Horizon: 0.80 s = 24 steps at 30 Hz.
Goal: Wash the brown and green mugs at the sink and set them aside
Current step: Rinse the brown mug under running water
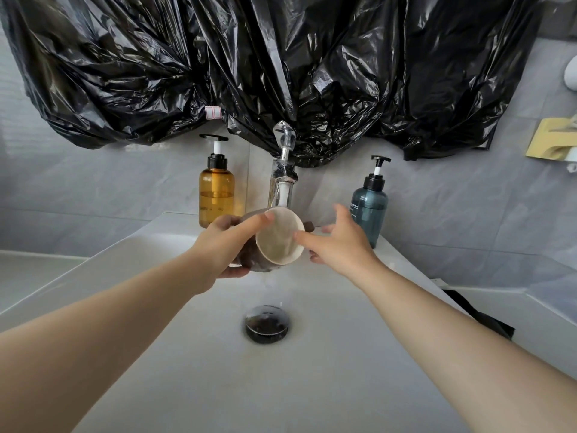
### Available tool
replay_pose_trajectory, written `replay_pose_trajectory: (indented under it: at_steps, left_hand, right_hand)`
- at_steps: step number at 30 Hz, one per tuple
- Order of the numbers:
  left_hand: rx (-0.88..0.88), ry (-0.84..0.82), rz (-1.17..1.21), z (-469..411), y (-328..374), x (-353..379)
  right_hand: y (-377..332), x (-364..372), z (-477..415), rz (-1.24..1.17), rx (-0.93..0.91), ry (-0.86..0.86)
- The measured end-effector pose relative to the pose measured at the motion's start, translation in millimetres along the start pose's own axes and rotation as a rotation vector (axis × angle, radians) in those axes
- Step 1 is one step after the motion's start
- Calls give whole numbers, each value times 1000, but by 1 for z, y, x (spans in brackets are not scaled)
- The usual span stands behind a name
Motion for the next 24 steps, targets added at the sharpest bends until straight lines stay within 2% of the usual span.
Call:
replay_pose_trajectory:
  at_steps: [4, 8, 12, 16, 18, 21, 24]
  left_hand:
    - [6, 33, -35, -2, 0, -3]
    - [23, 6, -22, -3, 0, -4]
    - [74, -45, 43, -6, 4, -2]
    - [-16, -169, 93, 1, 2, 10]
    - [-11, -181, 122, 5, 5, 12]
    - [3, -94, 63, 3, 5, 4]
    - [66, 33, -196, 3, 10, -9]
  right_hand:
    - [-9, 11, 1, 161, -191, -117]
    - [-5, 15, 0, 186, -206, -98]
    - [9, 14, -6, -187, -27, -98]
    - [15, 23, -5, -417, 98, -113]
    - [15, 27, -5, -399, 124, -164]
    - [15, 26, -2, -270, 147, -285]
    - [14, 10, -4, -32, 92, -197]
Point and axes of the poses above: each hand's wrist, its own z-axis away from the middle knuckle, its own x-axis out of the palm, y = z × x, the point moved 6 cm from there along -z, towards the middle knuckle, and after that the axes turned 4 degrees about -y, right-handed, at the moved point
